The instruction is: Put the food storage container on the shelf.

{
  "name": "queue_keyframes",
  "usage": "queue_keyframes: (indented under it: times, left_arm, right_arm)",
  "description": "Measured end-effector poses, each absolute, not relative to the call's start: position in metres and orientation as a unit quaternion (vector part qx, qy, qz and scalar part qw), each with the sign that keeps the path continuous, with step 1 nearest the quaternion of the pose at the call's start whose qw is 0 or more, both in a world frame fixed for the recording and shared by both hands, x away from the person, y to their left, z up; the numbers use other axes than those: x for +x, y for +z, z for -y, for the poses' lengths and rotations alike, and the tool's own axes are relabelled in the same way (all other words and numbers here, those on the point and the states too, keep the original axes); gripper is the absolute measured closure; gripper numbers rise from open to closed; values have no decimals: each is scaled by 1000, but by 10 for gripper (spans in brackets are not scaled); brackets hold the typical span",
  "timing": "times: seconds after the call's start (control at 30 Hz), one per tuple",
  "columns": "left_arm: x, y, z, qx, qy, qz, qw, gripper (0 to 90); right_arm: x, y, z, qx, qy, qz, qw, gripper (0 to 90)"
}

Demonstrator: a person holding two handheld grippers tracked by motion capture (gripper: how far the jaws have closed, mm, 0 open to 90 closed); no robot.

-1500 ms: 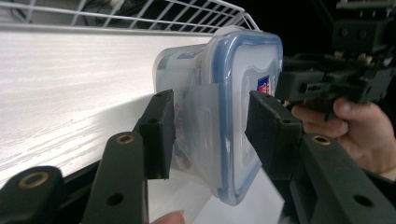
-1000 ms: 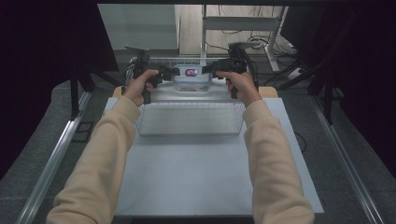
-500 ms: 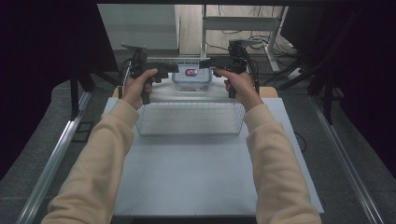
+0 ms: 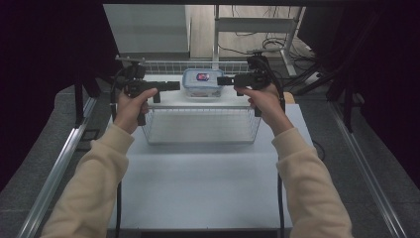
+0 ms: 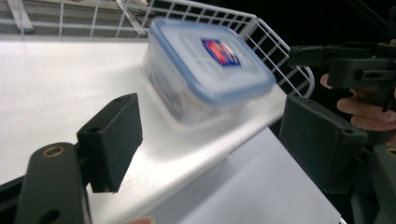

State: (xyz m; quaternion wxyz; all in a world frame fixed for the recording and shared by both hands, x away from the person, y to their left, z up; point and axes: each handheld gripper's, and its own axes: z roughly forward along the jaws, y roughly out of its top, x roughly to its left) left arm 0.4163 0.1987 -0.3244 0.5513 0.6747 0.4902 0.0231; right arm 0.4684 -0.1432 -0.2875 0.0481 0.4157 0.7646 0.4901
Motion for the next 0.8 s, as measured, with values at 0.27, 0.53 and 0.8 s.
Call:
queue_keyframes:
  times: [0.27, 0.53, 0.8]
  left_arm:
    - [359, -348, -196, 723, 60, -443, 526, 225]
    - [310, -393, -189, 751, 89, -420, 501, 228]
    - [276, -445, -180, 783, 96, -417, 452, 226]
  right_arm:
    - [416, -303, 170, 373, 504, -777, 51, 183]
    - [369, -341, 202, 356, 492, -792, 68, 196]
    - [330, -392, 224, 356, 461, -810, 74, 207]
